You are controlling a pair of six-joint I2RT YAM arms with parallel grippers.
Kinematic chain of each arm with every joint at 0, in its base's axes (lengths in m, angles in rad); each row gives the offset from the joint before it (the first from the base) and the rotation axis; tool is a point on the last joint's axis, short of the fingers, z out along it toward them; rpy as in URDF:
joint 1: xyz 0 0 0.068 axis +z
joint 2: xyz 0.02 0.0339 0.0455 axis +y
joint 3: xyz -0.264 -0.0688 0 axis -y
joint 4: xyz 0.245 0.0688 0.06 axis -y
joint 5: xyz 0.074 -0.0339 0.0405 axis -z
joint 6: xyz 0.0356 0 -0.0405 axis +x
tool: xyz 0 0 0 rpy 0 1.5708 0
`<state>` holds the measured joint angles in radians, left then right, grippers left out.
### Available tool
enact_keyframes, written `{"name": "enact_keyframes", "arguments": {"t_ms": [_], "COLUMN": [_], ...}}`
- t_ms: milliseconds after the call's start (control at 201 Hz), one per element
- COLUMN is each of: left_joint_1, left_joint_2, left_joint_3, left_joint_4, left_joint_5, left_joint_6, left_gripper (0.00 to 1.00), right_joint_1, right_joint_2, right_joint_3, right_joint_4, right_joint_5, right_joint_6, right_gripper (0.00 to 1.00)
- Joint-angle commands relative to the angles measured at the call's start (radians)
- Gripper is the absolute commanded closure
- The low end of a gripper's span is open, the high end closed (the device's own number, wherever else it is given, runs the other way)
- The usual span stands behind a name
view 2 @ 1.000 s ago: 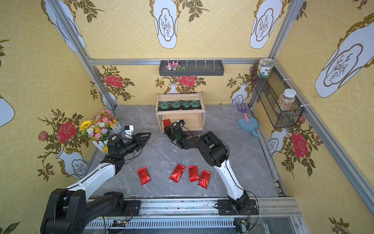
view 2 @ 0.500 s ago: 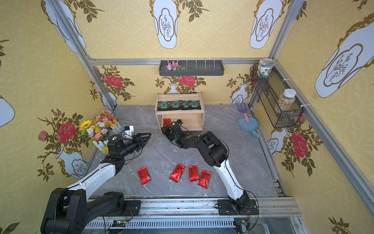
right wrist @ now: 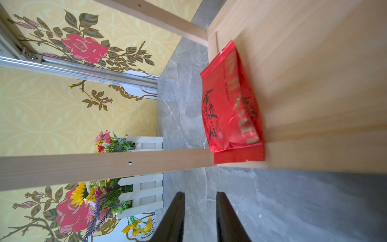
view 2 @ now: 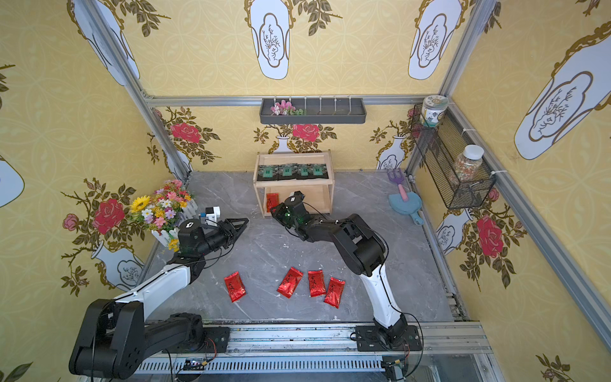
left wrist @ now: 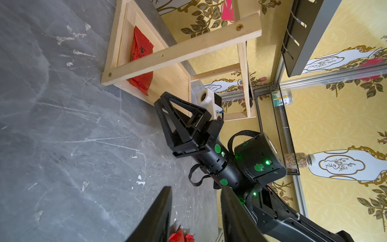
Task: Place the tea bags on the shelf by color
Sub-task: Place the tea bag on the shelf.
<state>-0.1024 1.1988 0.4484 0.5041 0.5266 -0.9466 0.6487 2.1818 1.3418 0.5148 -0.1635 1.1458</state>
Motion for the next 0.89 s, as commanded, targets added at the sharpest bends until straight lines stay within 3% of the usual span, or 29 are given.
{"name": "enact_keyframes", "arguments": {"t_ms": [0,886], "left_joint_1": [-0.005,-0.023], "left_joint_2": [0.014,0.074], "left_joint_3": [0.003,0.001], "left_joint_4": [0.025,0.024], "left_joint_5": [0.008,-0.009], "left_joint_6": [0.008,0.006], "left_gripper": [0.56,0.57], "right_joint_1": [-0.017,-0.064], "right_joint_2": [-0.005,0.169], "right_joint_3": [0.009,0.176], "right_joint_4": [0.006,-0.01], "right_joint_5": [0.024,-0.024], "right_joint_6": [-0.068,-0.057], "right_gripper": [0.72,0.73]}}
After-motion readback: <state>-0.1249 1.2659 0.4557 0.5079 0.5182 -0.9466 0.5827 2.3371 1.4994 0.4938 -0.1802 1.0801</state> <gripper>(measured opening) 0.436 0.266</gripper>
